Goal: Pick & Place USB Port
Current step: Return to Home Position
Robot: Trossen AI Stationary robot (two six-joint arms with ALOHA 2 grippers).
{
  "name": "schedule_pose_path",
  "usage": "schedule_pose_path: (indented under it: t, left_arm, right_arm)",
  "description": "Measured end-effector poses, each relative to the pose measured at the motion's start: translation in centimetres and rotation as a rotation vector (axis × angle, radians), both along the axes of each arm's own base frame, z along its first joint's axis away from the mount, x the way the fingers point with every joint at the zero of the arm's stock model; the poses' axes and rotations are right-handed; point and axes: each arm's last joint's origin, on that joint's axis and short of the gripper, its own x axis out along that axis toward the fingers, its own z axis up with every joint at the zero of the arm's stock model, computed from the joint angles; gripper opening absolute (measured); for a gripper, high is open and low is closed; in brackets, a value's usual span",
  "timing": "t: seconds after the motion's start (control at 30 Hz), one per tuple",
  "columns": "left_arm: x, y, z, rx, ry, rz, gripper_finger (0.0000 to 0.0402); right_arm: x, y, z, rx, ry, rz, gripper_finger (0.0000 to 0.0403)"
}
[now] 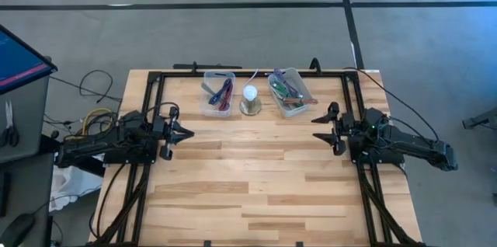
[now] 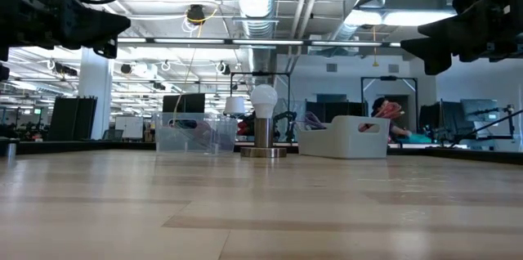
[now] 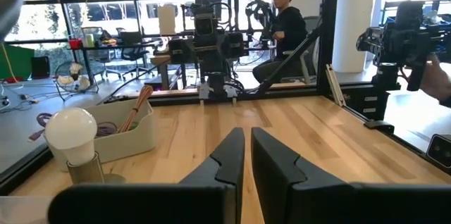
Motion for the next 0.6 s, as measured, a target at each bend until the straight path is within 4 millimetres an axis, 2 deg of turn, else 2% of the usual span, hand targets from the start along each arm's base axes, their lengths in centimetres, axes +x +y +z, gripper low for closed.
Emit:
schedule_pose_path:
  t: [0.6]
  left_arm:
    - [0.0,0.0,0.07,0.002,-0.007,0.0,0.0027]
  right_arm:
    - [0.0,0.0,-0.02,-0.002,0.001,0.0,0.0238]
